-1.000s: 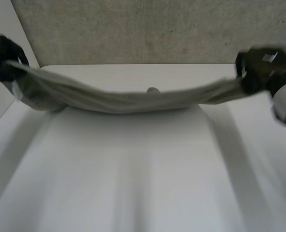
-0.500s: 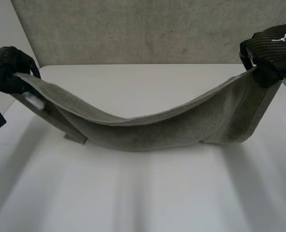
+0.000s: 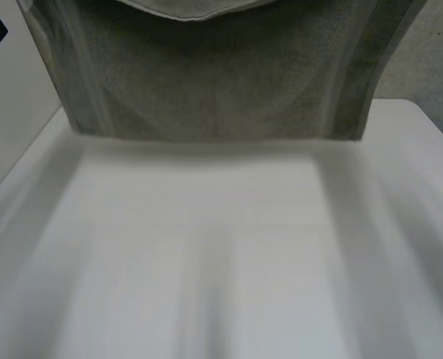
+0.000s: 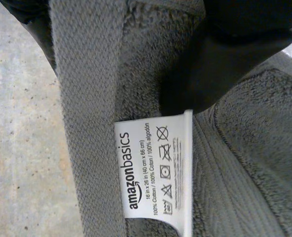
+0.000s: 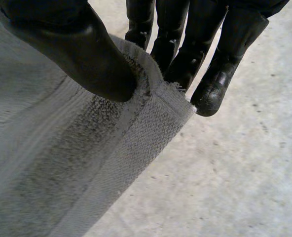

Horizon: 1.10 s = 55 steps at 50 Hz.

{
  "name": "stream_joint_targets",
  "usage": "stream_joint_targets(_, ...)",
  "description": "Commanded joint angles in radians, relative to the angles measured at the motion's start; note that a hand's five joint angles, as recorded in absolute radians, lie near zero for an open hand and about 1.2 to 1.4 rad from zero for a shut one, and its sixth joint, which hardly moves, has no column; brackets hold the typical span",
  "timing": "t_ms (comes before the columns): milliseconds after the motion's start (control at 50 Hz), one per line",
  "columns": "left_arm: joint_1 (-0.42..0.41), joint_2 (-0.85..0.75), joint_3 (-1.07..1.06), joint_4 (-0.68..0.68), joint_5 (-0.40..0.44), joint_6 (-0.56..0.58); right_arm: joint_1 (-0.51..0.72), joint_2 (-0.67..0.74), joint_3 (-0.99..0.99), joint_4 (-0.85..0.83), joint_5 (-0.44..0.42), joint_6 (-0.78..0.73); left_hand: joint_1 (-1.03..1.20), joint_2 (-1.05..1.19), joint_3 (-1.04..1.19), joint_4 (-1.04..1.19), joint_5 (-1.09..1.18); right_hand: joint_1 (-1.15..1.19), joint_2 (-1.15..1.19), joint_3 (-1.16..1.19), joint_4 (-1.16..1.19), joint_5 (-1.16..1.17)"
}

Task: Fold the towel.

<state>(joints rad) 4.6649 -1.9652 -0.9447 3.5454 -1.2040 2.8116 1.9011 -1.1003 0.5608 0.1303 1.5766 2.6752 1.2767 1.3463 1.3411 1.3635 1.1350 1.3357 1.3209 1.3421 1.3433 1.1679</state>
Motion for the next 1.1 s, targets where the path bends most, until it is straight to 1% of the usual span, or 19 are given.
stream_joint_targets(20, 0.009, 0.009, -0.149, 0.001, 0.069, 0.003, -0.008, -0.022, 0.172, 0.155, -0.134, -0.008, 0.120, 0.050, 0.055, 0.033, 0.087, 0.061, 0.075, 0.054, 0.053, 0.054)
stream_joint_targets(40, 0.009, 0.009, -0.149, 0.001, 0.069, 0.003, -0.008, -0.023, 0.172, 0.155, -0.135, -0.008, 0.120, 0.050, 0.055, 0.033, 0.087, 0.061, 0.075, 0.054, 0.053, 0.054)
stream_joint_targets(80, 0.032, 0.008, -0.265, 0.012, 0.151, 0.011, -0.008, -0.045, 0.316, 0.146, -0.214, -0.026, 0.120, 0.050, 0.055, 0.033, 0.087, 0.061, 0.075, 0.054, 0.053, 0.054)
stream_joint_targets(100, 0.032, 0.008, -0.266, 0.012, 0.152, 0.011, -0.008, -0.046, 0.317, 0.146, -0.214, -0.026, 0.120, 0.050, 0.055, 0.033, 0.087, 0.061, 0.075, 0.054, 0.053, 0.054)
stream_joint_targets(120, 0.059, 0.008, -0.339, 0.029, 0.200, 0.012, -0.017, -0.058, 0.385, 0.134, -0.254, -0.044, 0.120, 0.050, 0.055, 0.033, 0.087, 0.061, 0.075, 0.054, 0.053, 0.054)
stream_joint_targets(140, 0.090, 0.008, -0.406, 0.044, 0.236, 0.014, -0.017, -0.058, 0.386, 0.133, -0.254, -0.044, 0.120, 0.050, 0.055, 0.033, 0.087, 0.061, 0.075, 0.054, 0.053, 0.054)
stream_joint_targets(160, 0.090, 0.008, -0.407, 0.044, 0.236, 0.014, -0.040, -0.067, 0.457, 0.114, -0.280, -0.069, 0.120, 0.050, 0.055, 0.033, 0.087, 0.061, 0.075, 0.054, 0.053, 0.054)
stream_joint_targets(180, 0.119, 0.009, -0.474, 0.065, 0.273, 0.016, -0.069, -0.075, 0.528, 0.097, -0.302, -0.098, 0.120, 0.050, 0.055, 0.033, 0.087, 0.061, 0.075, 0.054, 0.053, 0.054)
stream_joint_targets(200, 0.120, 0.009, -0.474, 0.066, 0.273, 0.016, -0.070, -0.075, 0.528, 0.097, -0.302, -0.098, 0.120, 0.050, 0.055, 0.033, 0.087, 0.061, 0.075, 0.054, 0.053, 0.054)
stream_joint_targets(240, 0.153, 0.012, -0.604, 0.119, 0.337, 0.025, -0.111, -0.087, 0.664, 0.072, -0.334, -0.153, 0.120, 0.050, 0.055, 0.033, 0.087, 0.061, 0.075, 0.054, 0.053, 0.054)
stream_joint_targets(300, 0.172, 0.046, -0.718, 0.159, 0.391, 0.045, -0.123, -0.096, 0.723, 0.064, -0.343, -0.178, 0.120, 0.050, 0.055, 0.033, 0.087, 0.061, 0.075, 0.054, 0.053, 0.054)
stream_joint_targets(360, 0.189, 0.083, -0.766, 0.165, 0.414, 0.058, -0.136, -0.151, 0.815, 0.052, -0.366, -0.219, 0.120, 0.050, 0.055, 0.033, 0.087, 0.061, 0.075, 0.054, 0.053, 0.054)
stream_joint_targets(460, 0.294, 0.248, -0.887, 0.158, 0.483, 0.055, -0.215, -0.346, 0.890, 0.061, -0.379, -0.216, 0.120, 0.050, 0.055, 0.033, 0.087, 0.061, 0.075, 0.054, 0.053, 0.054)
stream_joint_targets(620, 0.324, 0.377, -0.956, 0.152, 0.520, -0.018, -0.261, -0.458, 0.890, 0.074, -0.383, -0.215, 0.120, 0.050, 0.055, 0.033, 0.087, 0.061, 0.075, 0.054, 0.053, 0.054)
stream_joint_targets(740, 0.314, 0.382, -0.957, 0.158, 0.520, -0.050, -0.263, -0.460, 0.884, 0.083, -0.376, -0.213, 0.120, 0.050, 0.055, 0.033, 0.087, 0.061, 0.075, 0.054, 0.053, 0.054)
stream_joint_targets(840, 0.304, 0.321, -0.941, 0.168, 0.506, -0.041, -0.260, -0.431, 0.893, 0.078, -0.374, -0.213, 0.120, 0.050, 0.055, 0.033, 0.087, 0.061, 0.075, 0.054, 0.053, 0.054)
stream_joint_targets(940, 0.278, 0.206, -0.875, 0.168, 0.503, -0.037, -0.249, -0.305, 0.895, 0.068, -0.377, -0.213, 0.120, 0.050, 0.055, 0.033, 0.087, 0.061, 0.075, 0.054, 0.053, 0.054)
stream_joint_targets(1000, 0.265, 0.140, -0.826, 0.170, 0.504, -0.026, -0.246, -0.277, 0.893, 0.046, -0.386, -0.212, 0.120, 0.050, 0.055, 0.033, 0.087, 0.061, 0.075, 0.054, 0.053, 0.054)
stream_joint_targets(1100, 0.235, 0.027, -0.723, 0.190, 0.498, 0.025, -0.231, -0.127, 0.872, -0.136, -0.368, -0.212, 0.120, 0.050, 0.055, 0.033, 0.087, 0.061, 0.075, 0.054, 0.053, 0.054)
